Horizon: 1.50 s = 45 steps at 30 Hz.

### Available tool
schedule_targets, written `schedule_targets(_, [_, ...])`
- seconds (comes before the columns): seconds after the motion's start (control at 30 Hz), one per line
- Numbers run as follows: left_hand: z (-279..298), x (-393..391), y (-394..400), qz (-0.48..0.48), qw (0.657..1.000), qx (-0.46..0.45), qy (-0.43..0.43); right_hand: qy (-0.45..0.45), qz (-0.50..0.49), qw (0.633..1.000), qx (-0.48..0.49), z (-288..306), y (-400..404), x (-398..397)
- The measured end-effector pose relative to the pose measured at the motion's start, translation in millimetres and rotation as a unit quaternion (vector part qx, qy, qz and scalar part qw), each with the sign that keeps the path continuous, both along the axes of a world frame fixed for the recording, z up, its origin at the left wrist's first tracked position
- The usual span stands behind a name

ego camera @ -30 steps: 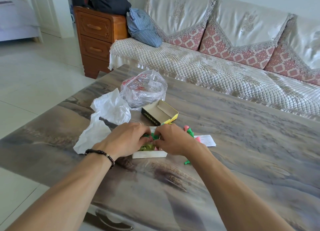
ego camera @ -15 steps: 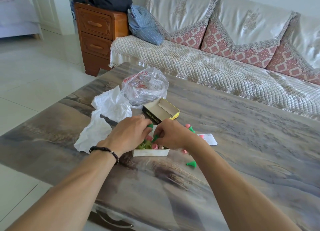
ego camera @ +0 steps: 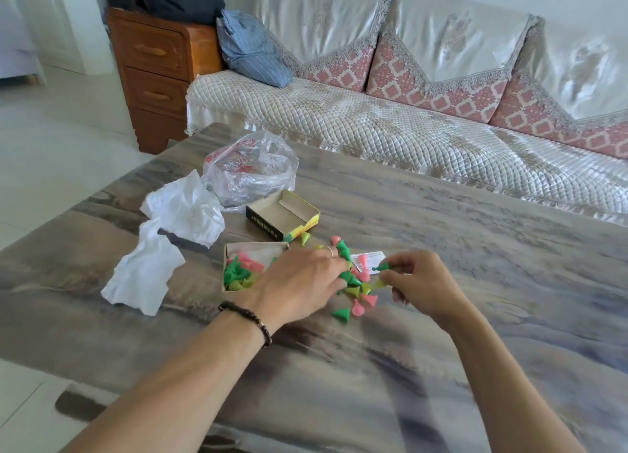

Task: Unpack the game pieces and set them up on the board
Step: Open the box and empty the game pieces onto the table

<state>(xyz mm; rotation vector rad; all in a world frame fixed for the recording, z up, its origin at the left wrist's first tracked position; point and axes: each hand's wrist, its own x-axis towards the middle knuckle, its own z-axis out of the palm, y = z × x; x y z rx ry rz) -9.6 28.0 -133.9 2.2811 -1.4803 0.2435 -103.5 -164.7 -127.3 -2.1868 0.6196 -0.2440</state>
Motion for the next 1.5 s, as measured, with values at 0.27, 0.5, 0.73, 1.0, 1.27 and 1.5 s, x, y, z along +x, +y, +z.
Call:
schedule_targets(0.27, [-10,-11,-23,-0.01,0.996,0.077,-0.04,0.049,0.071,0.996,-0.032,-16,-2,-5])
schedule_targets(0.5, [4,8,17,0.041,0.999,0.019,0.019,-0.036,0.023,0.981,-0.189,-8,15,-3])
schedule_targets(0.73, [4,48,94,0.176,0.977,0.062,0.107,-0.136,0.152,0.95,-0.235,1,81,29])
schedule_targets(1.0, [-14,53,94,0.085,0.986,0.056,0.134,-0.008,0.292,0.895,-0.336,-10,129,72])
schedule_targets(1.27, [-26,62,97,0.093,0.991,0.055,0.08,-0.043,0.306,0.885,-0.347,-24,123,82])
schedule_targets(1.5, [-28,63,91,0.111,0.991,0.016,0.076,-0.021,0.252,0.923,-0.289,-27,129,99])
